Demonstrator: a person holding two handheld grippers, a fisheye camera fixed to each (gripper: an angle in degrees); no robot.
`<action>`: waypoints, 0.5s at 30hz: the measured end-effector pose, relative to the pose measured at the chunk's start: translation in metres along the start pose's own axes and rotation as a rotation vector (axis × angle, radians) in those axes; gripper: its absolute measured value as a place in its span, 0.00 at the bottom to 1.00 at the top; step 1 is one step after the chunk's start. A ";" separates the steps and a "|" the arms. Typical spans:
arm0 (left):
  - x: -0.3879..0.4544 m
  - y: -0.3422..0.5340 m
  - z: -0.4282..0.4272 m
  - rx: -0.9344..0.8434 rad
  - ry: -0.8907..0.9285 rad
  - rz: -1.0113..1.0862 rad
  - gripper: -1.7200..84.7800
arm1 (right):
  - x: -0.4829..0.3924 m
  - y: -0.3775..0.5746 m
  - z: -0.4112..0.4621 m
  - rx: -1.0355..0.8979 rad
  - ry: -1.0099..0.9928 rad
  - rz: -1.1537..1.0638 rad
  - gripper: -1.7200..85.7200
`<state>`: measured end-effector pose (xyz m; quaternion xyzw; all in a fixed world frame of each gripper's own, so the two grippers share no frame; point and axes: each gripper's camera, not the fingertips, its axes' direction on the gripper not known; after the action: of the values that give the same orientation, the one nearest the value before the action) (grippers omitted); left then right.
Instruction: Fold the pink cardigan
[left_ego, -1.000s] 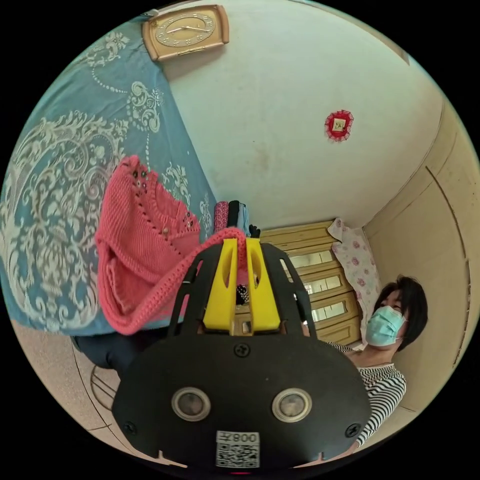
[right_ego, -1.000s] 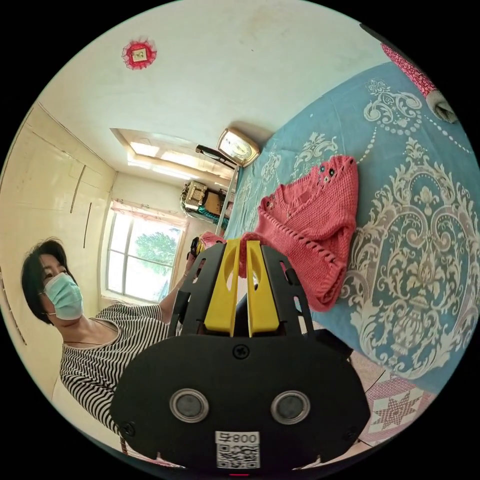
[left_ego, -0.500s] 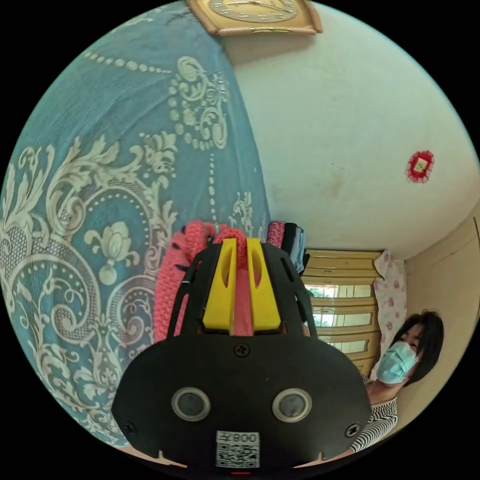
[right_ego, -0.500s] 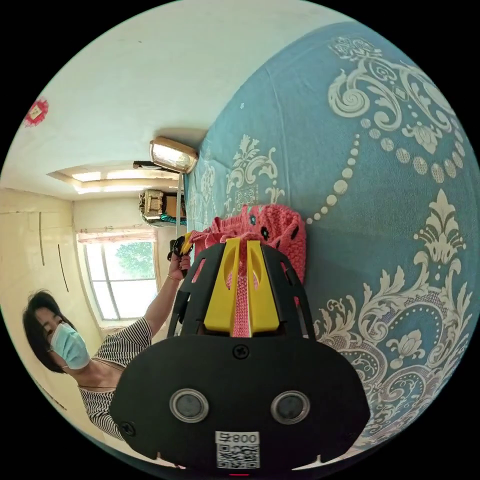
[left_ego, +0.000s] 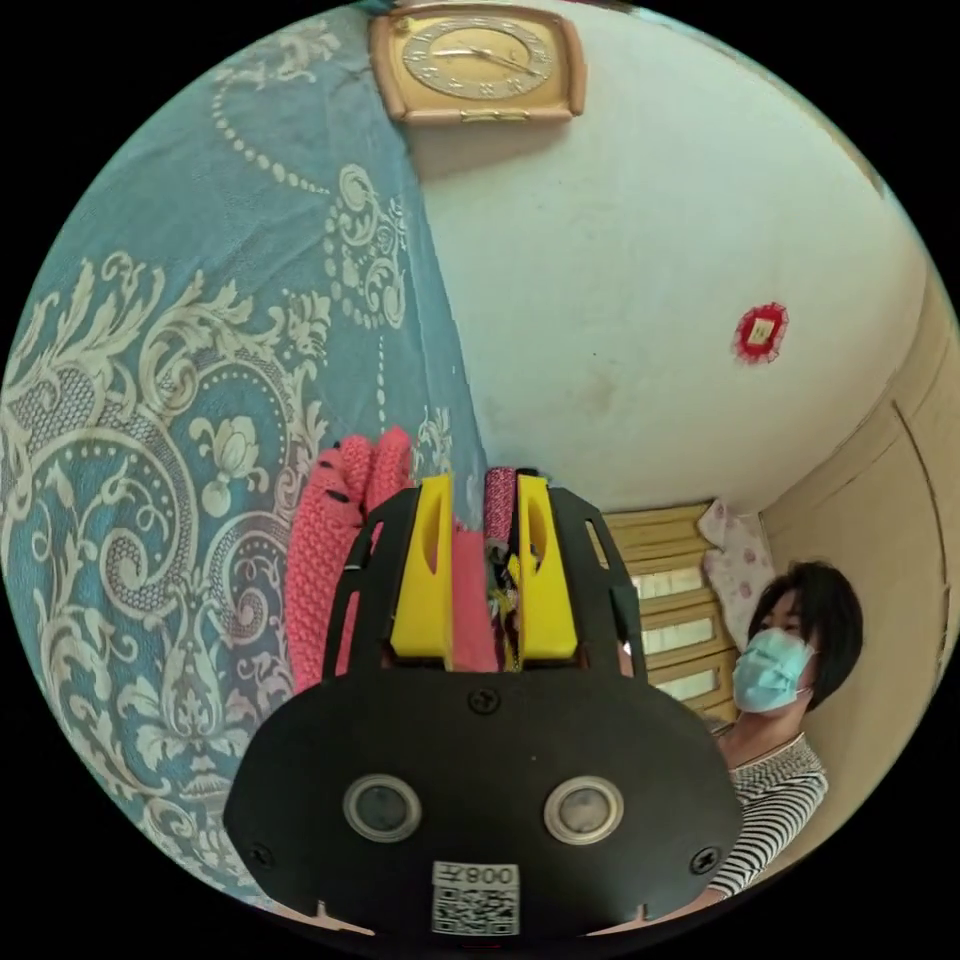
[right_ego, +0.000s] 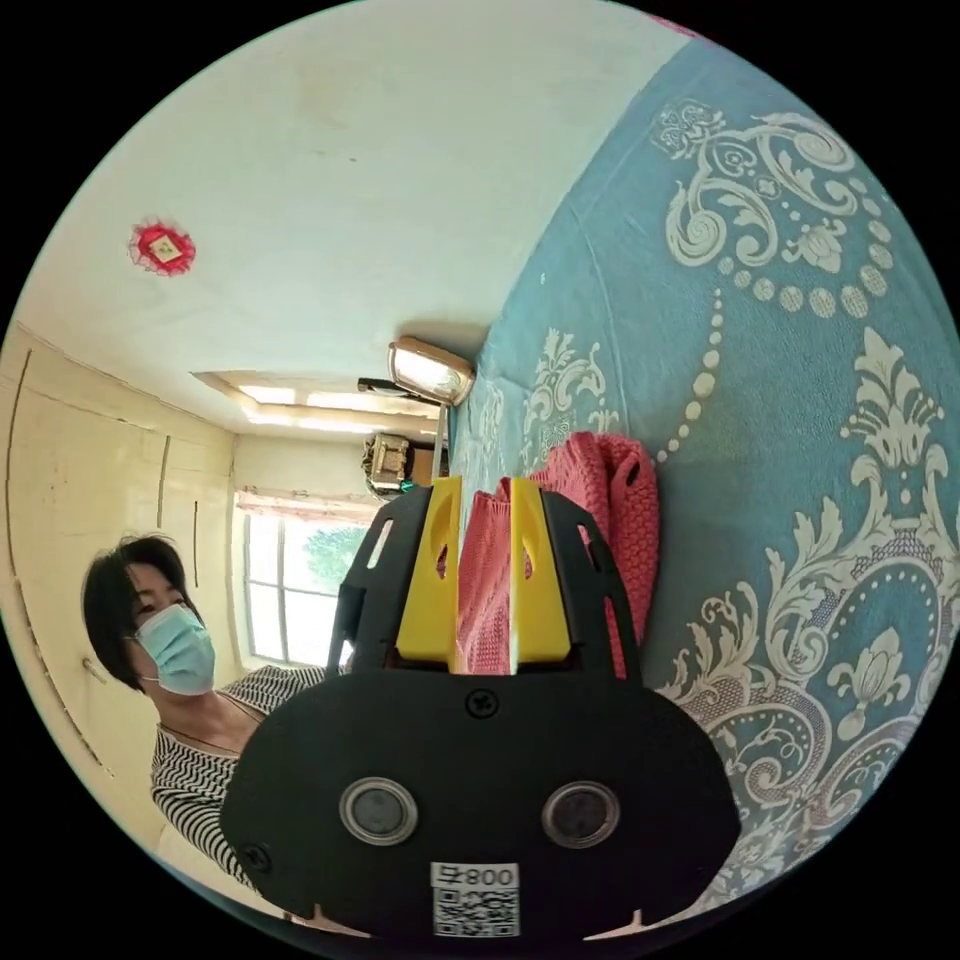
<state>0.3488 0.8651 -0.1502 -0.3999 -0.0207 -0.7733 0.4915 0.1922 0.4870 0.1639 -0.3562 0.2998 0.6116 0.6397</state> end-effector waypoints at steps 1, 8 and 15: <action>0.022 -0.002 0.017 -0.087 -0.068 0.061 0.13 | -0.021 0.000 0.015 -0.039 0.073 -0.063 0.11; 0.116 -0.012 0.140 -0.445 -0.487 0.389 0.09 | -0.106 0.005 0.166 -0.389 0.567 -0.372 0.05; 0.148 -0.026 0.175 -0.376 -0.714 0.434 0.03 | -0.108 0.005 0.248 -0.433 0.777 -0.389 0.02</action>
<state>0.4042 0.8426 0.0727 -0.7187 0.0362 -0.4566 0.5232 0.1668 0.6293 0.3923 -0.7326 0.3103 0.3505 0.4941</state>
